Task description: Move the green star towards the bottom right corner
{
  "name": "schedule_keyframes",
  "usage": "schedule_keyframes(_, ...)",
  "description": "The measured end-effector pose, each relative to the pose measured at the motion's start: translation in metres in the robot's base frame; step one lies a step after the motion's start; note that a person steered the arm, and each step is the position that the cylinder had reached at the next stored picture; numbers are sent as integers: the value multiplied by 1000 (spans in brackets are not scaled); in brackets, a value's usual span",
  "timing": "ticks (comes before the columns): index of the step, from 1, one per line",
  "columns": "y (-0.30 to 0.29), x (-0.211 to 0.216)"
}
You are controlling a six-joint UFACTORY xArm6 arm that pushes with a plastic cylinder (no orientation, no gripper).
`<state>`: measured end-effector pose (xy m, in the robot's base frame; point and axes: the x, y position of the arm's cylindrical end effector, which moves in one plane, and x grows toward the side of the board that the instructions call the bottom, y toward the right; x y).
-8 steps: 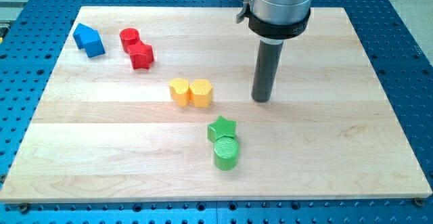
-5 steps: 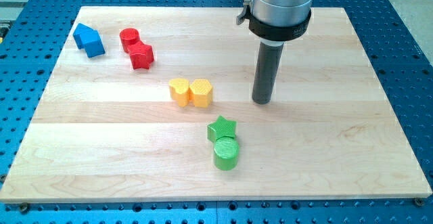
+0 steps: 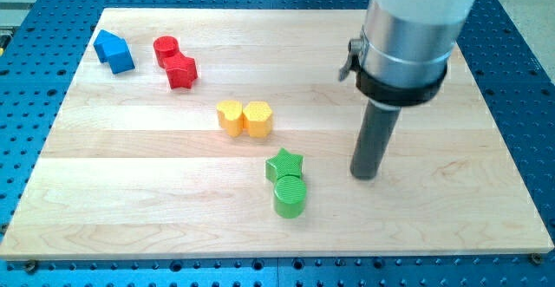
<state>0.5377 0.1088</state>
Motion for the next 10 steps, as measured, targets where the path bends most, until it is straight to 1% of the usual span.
schedule_keyframes(1, -18, 15)
schedule_keyframes(2, -15, 6)
schedule_keyframes(3, -41, -49)
schedule_keyframes(4, -105, -47)
schedule_keyframes(5, -172, -35)
schedule_keyframes(6, -180, -35)
schedule_keyframes(8, -77, -17)
schedule_keyframes(9, -87, -17)
schedule_keyframes(10, -136, -16)
